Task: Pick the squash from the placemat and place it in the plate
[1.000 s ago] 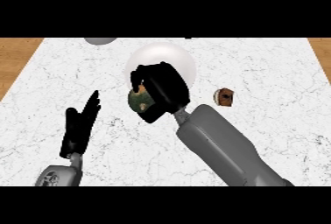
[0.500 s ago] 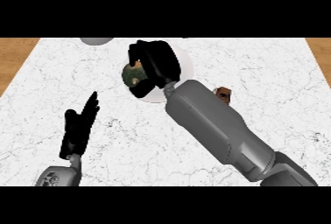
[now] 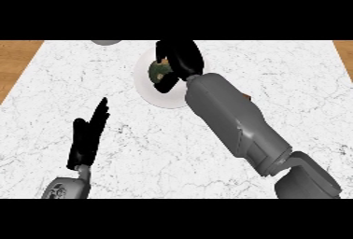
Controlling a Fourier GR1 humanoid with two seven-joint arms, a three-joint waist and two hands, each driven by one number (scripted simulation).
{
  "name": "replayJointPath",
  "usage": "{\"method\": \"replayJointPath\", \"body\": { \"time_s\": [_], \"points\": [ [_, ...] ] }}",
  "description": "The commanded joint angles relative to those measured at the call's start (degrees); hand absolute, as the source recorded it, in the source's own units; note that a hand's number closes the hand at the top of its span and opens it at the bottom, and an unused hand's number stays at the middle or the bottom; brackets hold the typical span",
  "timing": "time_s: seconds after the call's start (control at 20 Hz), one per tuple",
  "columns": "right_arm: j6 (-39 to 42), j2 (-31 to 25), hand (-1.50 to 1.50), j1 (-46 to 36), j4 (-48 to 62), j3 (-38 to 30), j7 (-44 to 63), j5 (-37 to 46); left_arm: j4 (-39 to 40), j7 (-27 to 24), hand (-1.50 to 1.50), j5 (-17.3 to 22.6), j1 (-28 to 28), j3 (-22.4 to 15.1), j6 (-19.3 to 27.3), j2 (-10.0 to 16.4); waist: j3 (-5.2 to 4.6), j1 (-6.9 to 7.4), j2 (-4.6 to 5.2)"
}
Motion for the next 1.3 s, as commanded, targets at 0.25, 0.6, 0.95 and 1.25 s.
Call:
{"method": "replayJointPath", "body": {
  "time_s": [0.25,0.6,0.95,1.25],
  "points": [
    [13.5,0.0,1.50,-0.8,12.3,-1.9,-6.7,-3.7,0.2,0.1,0.00,-0.1,-1.4,0.5,-0.6,0.6,-0.01,1.12,0.98],
    [19.4,0.0,-1.50,-0.5,16.5,-2.0,-14.9,-3.4,-0.3,1.0,0.00,0.0,-1.0,0.4,-0.3,0.0,0.08,0.63,0.78],
    [18.7,-0.4,-1.50,-1.0,10.9,-15.5,-26.8,-16.1,-1.6,1.2,0.00,0.2,0.0,0.2,-1.5,0.9,0.26,0.13,0.51],
    [26.5,-2.0,-1.50,1.1,12.2,-24.8,-32.9,-25.1,-1.6,2.3,0.00,0.5,-0.7,1.1,-0.3,0.1,0.16,-0.98,0.25]
  ]
}}
